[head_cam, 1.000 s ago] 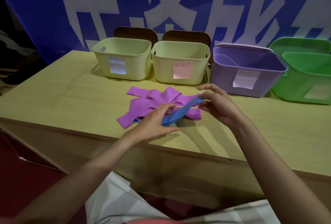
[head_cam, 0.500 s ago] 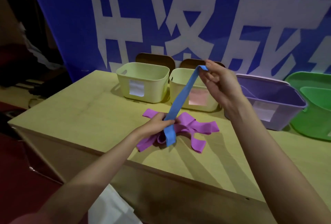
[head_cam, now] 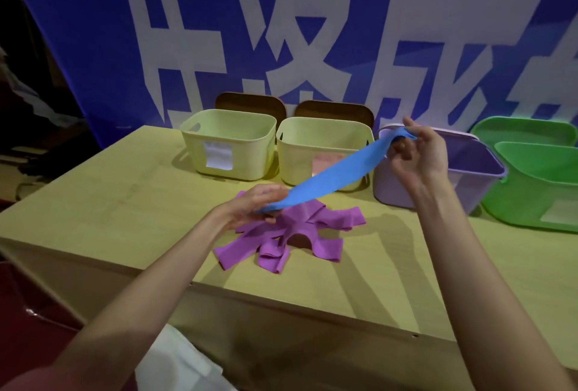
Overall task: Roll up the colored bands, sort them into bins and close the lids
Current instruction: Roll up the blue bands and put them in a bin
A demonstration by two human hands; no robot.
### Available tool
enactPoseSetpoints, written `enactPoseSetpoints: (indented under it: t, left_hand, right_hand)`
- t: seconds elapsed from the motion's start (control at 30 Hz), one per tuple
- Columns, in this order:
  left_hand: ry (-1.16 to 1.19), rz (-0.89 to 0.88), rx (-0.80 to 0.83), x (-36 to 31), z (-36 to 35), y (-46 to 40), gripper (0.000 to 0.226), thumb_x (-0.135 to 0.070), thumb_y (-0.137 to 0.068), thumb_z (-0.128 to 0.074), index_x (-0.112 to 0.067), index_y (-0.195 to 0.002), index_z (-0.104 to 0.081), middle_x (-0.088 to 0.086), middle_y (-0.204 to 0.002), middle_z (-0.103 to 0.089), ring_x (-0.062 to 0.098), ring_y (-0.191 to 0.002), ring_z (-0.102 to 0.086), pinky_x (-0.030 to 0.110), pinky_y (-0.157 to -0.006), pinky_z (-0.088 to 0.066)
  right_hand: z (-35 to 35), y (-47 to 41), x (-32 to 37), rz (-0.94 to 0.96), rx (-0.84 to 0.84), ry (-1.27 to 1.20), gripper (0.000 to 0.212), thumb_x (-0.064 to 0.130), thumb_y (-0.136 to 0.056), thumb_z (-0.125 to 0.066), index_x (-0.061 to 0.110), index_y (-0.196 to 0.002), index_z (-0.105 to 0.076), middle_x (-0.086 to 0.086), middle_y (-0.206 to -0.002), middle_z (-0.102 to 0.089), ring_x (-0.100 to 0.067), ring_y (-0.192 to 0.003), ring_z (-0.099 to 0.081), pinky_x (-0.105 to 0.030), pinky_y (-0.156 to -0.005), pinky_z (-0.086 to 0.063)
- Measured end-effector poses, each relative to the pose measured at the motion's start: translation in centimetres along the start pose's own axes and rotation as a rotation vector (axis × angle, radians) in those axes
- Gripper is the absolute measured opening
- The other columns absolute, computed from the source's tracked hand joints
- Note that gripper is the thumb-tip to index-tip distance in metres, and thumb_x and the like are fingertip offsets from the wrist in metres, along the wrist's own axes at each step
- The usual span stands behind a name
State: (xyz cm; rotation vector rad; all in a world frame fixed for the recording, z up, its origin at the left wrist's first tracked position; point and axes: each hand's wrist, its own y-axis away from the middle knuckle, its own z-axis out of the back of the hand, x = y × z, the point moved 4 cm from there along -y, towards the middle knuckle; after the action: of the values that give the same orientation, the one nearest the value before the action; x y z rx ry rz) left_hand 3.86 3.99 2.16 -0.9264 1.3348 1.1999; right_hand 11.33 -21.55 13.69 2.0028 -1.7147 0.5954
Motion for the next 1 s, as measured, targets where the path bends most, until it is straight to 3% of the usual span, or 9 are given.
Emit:
enactPoseSetpoints:
  t: [0.07, 0.17, 0.3, 0.43, 0.57, 0.67, 0.8, 0.9, 1.0]
  left_hand:
    - [0.003, 0.046, -0.062, 0.2, 0.3, -0.1, 0.051, -0.056, -0.08, -0.062, -0.01, -0.101, -0.056, -0.001, -0.073, -0.051, 0.01, -0.062, -0.049, 0.021, -0.056, -0.042]
    - [0.036, 0.072, -0.08, 0.6, 0.6, -0.1, 0.019, -0.016, -0.09, -0.052, -0.006, -0.102, -0.064, 0.002, -0.091, -0.066, 0.015, -0.085, -0.058, 0.025, -0.073, -0.045]
    - [-0.169, 0.112, -0.104, 1.3, 1.4, 0.5, 0.026, 0.0, -0.089, -0.056, -0.015, -0.105, -0.068, 0.001, -0.115, -0.065, 0.011, -0.101, -0.058, 0.025, -0.088, -0.044]
    - [-0.27, 0.007, -0.268, 1.4, 2.1, 0.6, 0.025, -0.002, -0.081, -0.073, -0.013, -0.103, -0.068, 0.0, -0.097, -0.069, 0.009, -0.09, -0.063, 0.013, -0.074, -0.051]
    - [-0.076, -0.061, -0.611, 1.1, 1.9, -0.4, 0.026, 0.004, -0.074, -0.077, -0.014, -0.084, -0.061, -0.002, -0.06, -0.056, 0.0, -0.049, -0.055, 0.013, -0.048, -0.047]
    - [-0.148, -0.162, -0.715, -0.5, 0.7, -2.8, 0.035, 0.012, -0.077, -0.07, -0.016, -0.082, -0.05, -0.002, -0.069, -0.052, 0.003, -0.055, -0.053, 0.016, -0.051, -0.047]
    - [-0.589, -0.381, -0.601, -3.7, -3.4, -6.4, 0.028, 0.009, -0.078, -0.06, -0.015, -0.083, -0.046, -0.007, -0.074, -0.049, 0.011, -0.064, -0.046, 0.024, -0.063, -0.04]
    - [-0.807, -0.511, -0.47, -5.5, -7.2, -9.4, 0.025, 0.009, -0.07, -0.046, -0.013, -0.07, -0.059, 0.003, -0.075, -0.062, 0.024, -0.075, -0.057, 0.034, -0.071, -0.045]
    - [-1.007, -0.543, -0.31, -5.7, -9.9, -12.8, 0.031, 0.013, -0.066, -0.047, -0.008, -0.077, -0.067, 0.011, -0.086, -0.064, 0.031, -0.088, -0.061, 0.036, -0.078, -0.046]
  right_hand:
    - [2.0, 0.0, -0.1, -0.011, -0.073, 0.041, 0.022, 0.002, -0.091, -0.037, 0.007, -0.094, -0.058, -0.002, -0.061, -0.051, -0.007, -0.038, -0.045, -0.015, -0.042, -0.04]
    - [5.4, -0.1, -0.5, -0.023, -0.14, 0.174, 0.023, 0.003, -0.09, -0.036, 0.009, -0.094, -0.058, -0.003, -0.069, -0.049, -0.009, -0.045, -0.049, -0.016, -0.048, -0.042]
    - [10.6, -0.1, -1.0, 0.017, -0.225, 0.508, 0.019, 0.001, -0.09, -0.043, 0.01, -0.085, -0.059, -0.007, -0.072, -0.048, -0.01, -0.049, -0.048, -0.017, -0.046, -0.039]
    - [15.2, 1.0, -0.8, 0.039, -0.281, 0.913, 0.016, -0.002, -0.086, -0.054, 0.01, -0.089, -0.062, -0.008, -0.082, -0.055, -0.017, -0.064, -0.051, -0.017, -0.047, -0.044]
    - [17.7, 2.5, -0.4, 0.021, -0.224, 1.092, 0.027, -0.005, -0.085, -0.054, 0.011, -0.103, -0.064, -0.01, -0.077, -0.052, -0.02, -0.067, -0.05, -0.028, -0.058, -0.042]
    - [18.4, 3.5, -0.2, 0.005, -0.189, 1.286, 0.029, -0.011, -0.084, -0.05, 0.01, -0.104, -0.058, -0.008, -0.064, -0.041, -0.02, -0.057, -0.041, -0.029, -0.055, -0.042]
    - [18.9, 5.1, 0.9, -0.044, -0.11, 1.435, 0.021, -0.011, -0.084, -0.052, 0.01, -0.087, -0.057, -0.011, -0.063, -0.046, -0.023, -0.057, -0.042, -0.034, -0.061, -0.044]
    - [18.6, 6.9, 1.7, -0.028, -0.049, 1.464, 0.022, -0.01, -0.086, -0.056, 0.006, -0.077, -0.066, -0.01, -0.06, -0.049, -0.02, -0.055, -0.045, -0.02, -0.052, -0.048]
    - [18.3, 8.8, 1.9, -0.037, -0.036, 1.382, 0.014, -0.008, -0.085, -0.062, 0.003, -0.082, -0.071, -0.014, -0.073, -0.062, -0.021, -0.061, -0.057, -0.015, -0.057, -0.055]
